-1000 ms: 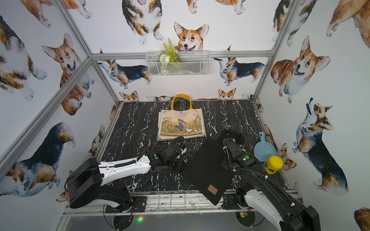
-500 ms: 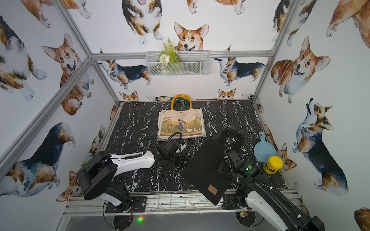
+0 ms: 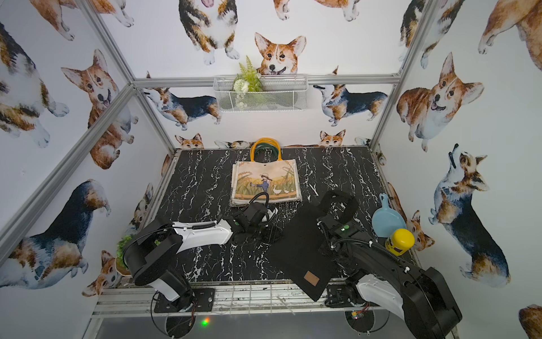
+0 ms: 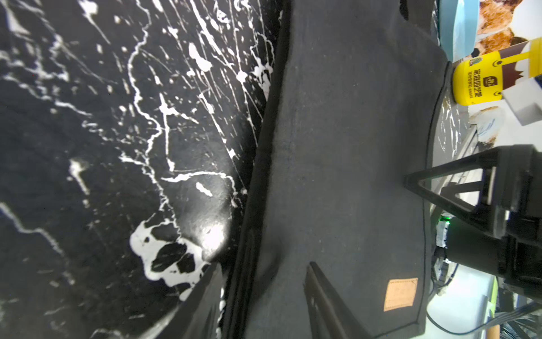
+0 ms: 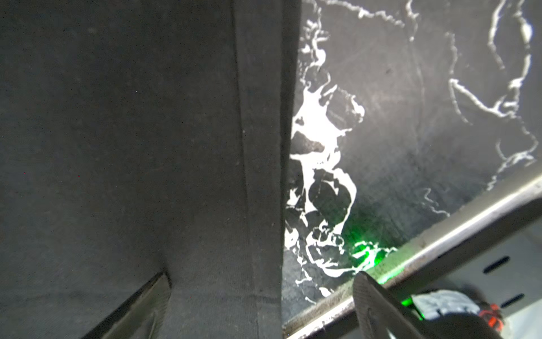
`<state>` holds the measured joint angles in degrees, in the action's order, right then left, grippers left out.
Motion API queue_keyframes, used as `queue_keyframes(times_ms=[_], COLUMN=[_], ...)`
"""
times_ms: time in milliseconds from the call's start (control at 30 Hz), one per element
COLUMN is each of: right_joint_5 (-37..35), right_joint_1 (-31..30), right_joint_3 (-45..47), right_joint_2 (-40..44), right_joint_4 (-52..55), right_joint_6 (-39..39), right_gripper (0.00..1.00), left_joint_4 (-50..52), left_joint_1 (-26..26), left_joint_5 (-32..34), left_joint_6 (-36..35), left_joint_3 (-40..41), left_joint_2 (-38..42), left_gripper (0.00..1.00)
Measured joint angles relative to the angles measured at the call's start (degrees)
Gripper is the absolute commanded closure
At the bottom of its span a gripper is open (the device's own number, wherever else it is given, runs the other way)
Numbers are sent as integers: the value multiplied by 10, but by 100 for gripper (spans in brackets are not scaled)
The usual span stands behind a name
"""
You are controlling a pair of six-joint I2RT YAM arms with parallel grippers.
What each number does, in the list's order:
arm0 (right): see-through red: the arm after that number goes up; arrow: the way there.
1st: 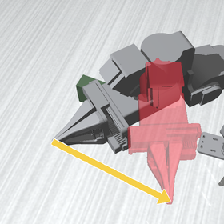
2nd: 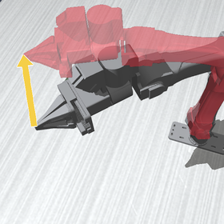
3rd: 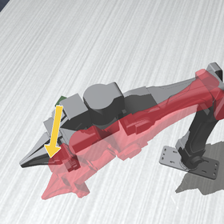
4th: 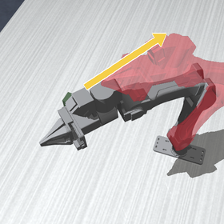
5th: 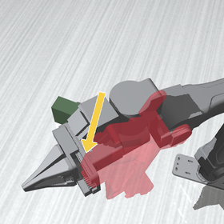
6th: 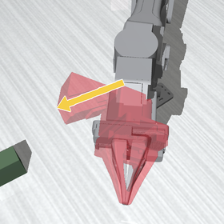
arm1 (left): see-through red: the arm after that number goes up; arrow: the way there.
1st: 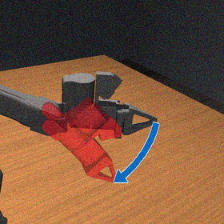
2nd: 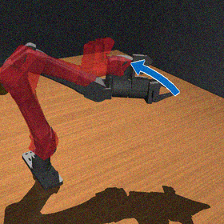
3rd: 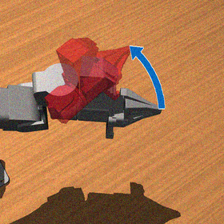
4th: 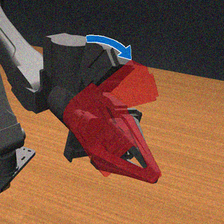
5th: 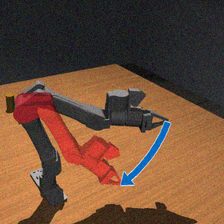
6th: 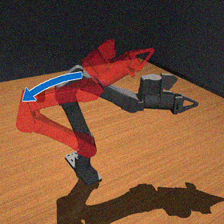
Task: Put away the canvas bag
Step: Pick up the canvas bag from the center of the board.
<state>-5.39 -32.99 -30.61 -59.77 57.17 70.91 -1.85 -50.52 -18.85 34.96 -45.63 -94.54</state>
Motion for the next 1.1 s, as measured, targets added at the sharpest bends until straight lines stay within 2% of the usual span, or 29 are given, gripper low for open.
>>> queue_keyframes(times_ms=[300, 700, 867, 1000, 1100], right_joint_5=[18, 8, 4, -19, -38], right_joint_1=[0, 0, 0, 0, 0], right_joint_3=[88, 121, 127, 151, 195], right_joint_2=[90, 233, 260, 255, 236], right_joint_4=[-59, -43, -51, -184, -354], right_joint_6=[56, 91, 93, 84, 75], right_gripper=[0, 0, 0, 0, 0], left_joint_4=[-13, -66, -96, -121, -132], left_joint_1=[0, 0, 2, 2, 3], left_joint_5=[-9, -41, -56, -65, -66], left_joint_6=[5, 8, 16, 33, 43], left_joint_3=[-1, 3, 1, 0, -1], left_joint_2=[-14, -52, -65, -75, -79], left_gripper=[52, 54, 54, 55, 57])
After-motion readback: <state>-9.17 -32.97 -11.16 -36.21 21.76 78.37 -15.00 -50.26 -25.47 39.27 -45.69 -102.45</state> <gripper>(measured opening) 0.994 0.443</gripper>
